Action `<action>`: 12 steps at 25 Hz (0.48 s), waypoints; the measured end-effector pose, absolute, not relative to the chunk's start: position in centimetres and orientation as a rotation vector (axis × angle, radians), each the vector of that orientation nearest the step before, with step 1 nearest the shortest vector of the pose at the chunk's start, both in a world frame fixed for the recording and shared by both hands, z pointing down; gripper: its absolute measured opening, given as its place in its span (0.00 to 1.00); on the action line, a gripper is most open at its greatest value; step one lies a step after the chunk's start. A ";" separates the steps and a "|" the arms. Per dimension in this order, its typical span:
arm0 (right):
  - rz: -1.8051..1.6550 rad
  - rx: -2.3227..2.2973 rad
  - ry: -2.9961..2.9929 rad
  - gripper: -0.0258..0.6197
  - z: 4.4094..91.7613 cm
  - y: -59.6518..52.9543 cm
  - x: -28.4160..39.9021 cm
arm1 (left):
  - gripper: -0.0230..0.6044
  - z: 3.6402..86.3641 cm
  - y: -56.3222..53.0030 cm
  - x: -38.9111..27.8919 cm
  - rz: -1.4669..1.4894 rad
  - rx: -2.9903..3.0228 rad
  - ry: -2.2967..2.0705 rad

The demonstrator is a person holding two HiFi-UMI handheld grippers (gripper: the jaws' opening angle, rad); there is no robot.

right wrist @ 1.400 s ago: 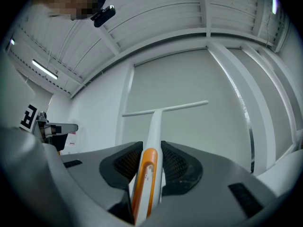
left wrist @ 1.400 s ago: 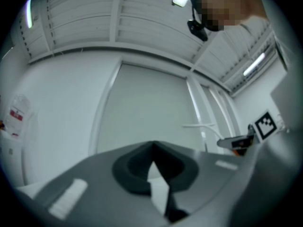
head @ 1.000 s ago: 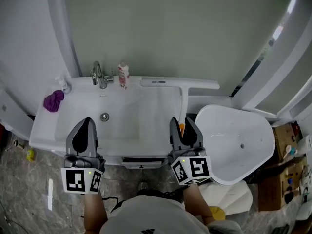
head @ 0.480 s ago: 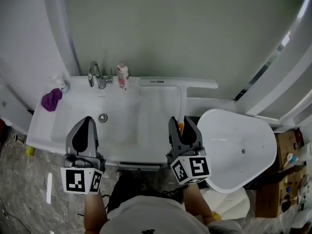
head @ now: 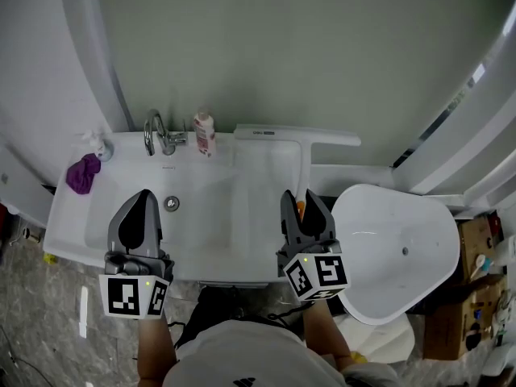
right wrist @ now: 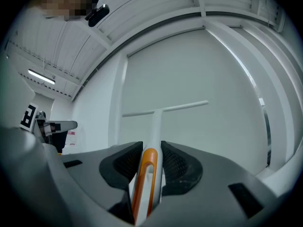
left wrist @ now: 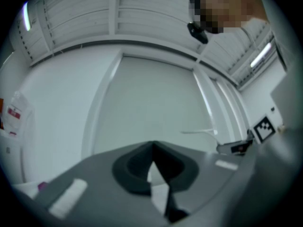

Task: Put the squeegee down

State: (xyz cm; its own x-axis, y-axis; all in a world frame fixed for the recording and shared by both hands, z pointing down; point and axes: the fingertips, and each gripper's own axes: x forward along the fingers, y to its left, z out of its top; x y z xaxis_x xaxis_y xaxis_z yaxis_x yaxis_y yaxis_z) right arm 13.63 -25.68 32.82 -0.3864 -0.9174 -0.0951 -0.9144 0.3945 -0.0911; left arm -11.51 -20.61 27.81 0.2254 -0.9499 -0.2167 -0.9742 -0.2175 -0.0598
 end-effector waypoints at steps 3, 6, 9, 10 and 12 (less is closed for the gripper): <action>-0.057 -1.679 2.499 0.22 33.1 -27.1 13.3 | 0.05 28.0 -22.2 -12.4 0.196 -2.320 1.832; -0.088 -1.701 2.491 0.22 33.6 -28.9 12.8 | 0.05 27.9 -24.1 -13.3 0.191 -2.331 1.815; -0.115 -1.732 2.487 0.22 34.3 -30.6 12.3 | 0.05 28.0 -26.0 -14.2 0.183 -2.345 1.801; -0.124 -1.741 2.486 0.22 34.6 -31.1 12.1 | 0.05 28.1 -26.6 -14.5 0.180 -2.350 1.798; -0.148 -1.761 2.484 0.22 35.2 -32.0 11.6 | 0.05 28.3 -27.7 -15.2 0.177 -2.360 1.792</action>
